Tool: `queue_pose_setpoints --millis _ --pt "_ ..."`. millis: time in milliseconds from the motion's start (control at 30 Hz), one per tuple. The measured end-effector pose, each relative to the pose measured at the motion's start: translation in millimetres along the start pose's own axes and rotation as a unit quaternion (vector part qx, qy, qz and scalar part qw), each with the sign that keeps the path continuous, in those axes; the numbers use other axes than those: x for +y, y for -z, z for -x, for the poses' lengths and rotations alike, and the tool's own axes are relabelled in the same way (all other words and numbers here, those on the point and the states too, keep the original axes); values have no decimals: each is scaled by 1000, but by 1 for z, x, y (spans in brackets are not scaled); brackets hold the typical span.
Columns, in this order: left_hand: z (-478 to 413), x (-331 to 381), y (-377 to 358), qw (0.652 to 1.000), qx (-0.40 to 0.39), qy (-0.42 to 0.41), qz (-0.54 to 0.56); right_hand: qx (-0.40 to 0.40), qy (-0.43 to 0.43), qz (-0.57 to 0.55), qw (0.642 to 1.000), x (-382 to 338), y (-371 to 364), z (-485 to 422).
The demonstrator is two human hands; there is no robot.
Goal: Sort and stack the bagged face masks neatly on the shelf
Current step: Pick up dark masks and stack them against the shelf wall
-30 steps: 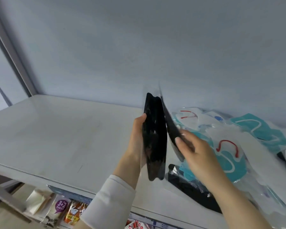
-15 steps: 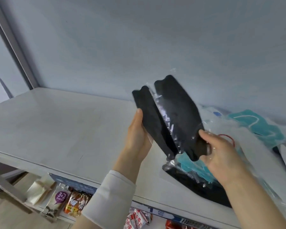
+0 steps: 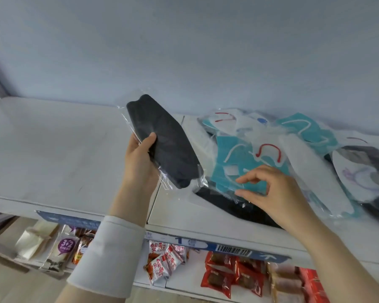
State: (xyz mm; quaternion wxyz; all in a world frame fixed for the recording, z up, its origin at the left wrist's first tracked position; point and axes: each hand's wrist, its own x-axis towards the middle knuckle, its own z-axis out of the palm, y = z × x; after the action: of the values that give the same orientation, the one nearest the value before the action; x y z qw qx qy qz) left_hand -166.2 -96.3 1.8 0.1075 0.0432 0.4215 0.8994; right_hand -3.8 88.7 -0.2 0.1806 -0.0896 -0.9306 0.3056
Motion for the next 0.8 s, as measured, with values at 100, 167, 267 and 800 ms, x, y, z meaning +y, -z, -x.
queue_pose_setpoints --millis 100,167,267,800 --pt "6 1 11 1000 11 2 2 -87 67 168 980 6 0 17" --pt "13 -2 14 1000 12 12 2 -98 105 224 964 8 -5 25" --pt "23 -6 17 999 24 24 -8 -59 138 256 955 10 -12 29" --pt "54 33 58 992 118 -35 -7 -64 -83 -54 993 -28 20 -12"
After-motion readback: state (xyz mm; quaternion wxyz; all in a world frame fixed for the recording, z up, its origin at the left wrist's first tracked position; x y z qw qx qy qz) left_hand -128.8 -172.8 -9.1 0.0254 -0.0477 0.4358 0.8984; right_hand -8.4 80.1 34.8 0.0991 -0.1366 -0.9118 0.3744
